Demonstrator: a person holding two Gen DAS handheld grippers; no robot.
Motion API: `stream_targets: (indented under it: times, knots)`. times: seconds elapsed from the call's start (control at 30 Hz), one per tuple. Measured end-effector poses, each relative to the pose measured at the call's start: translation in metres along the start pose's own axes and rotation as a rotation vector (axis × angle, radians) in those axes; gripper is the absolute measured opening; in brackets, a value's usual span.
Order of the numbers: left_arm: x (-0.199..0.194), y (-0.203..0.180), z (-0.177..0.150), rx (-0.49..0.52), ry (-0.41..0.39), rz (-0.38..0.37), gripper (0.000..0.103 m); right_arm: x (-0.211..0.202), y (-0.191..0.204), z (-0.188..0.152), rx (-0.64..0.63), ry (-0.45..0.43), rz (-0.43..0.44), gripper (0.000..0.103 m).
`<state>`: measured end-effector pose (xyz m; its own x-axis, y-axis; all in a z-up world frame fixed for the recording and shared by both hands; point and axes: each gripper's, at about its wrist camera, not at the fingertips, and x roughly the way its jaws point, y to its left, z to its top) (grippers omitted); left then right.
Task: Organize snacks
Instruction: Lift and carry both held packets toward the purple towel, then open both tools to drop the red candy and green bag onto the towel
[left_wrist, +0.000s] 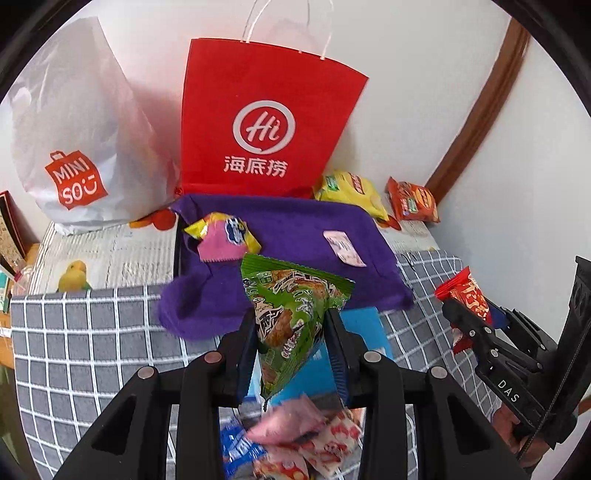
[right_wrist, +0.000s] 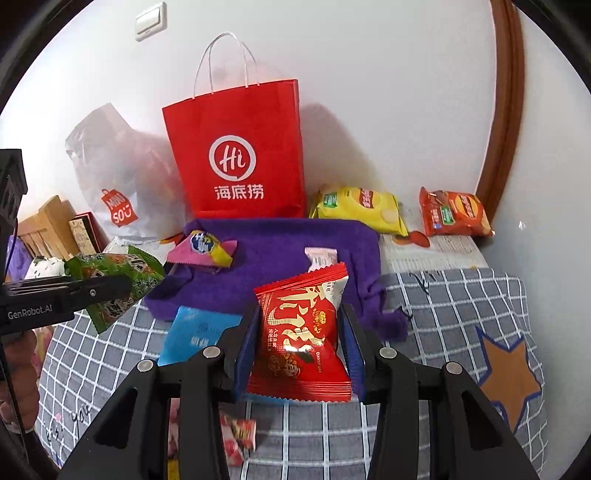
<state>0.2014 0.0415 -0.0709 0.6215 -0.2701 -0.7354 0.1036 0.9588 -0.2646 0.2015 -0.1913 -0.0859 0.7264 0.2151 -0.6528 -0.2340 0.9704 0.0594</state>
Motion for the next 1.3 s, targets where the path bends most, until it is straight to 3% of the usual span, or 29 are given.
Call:
stream_targets:
  times: [0.6,0.93,1.1,1.3]
  knots:
    - [0.058,0.037,0.065,-0.047,-0.011,0.044,0.034,0.093,-0.015,0.056,0.042,0.017,-0.004,0.042]
    - [0.115,0.068,0.065,-0.113,0.081,0.034,0.034,0.150,-0.028,0.040,0.063,0.089,0.014,0.043]
    - [0.115,0.062,0.063,-0.079,0.086,0.005,0.034,0.167,-0.038,0.034,0.082,0.102,0.013,0.043]
    - [0.139,0.049,0.054,-0.058,0.172,-0.052,0.034,0.186,-0.044,0.021,0.079,0.176,-0.002,0.043]
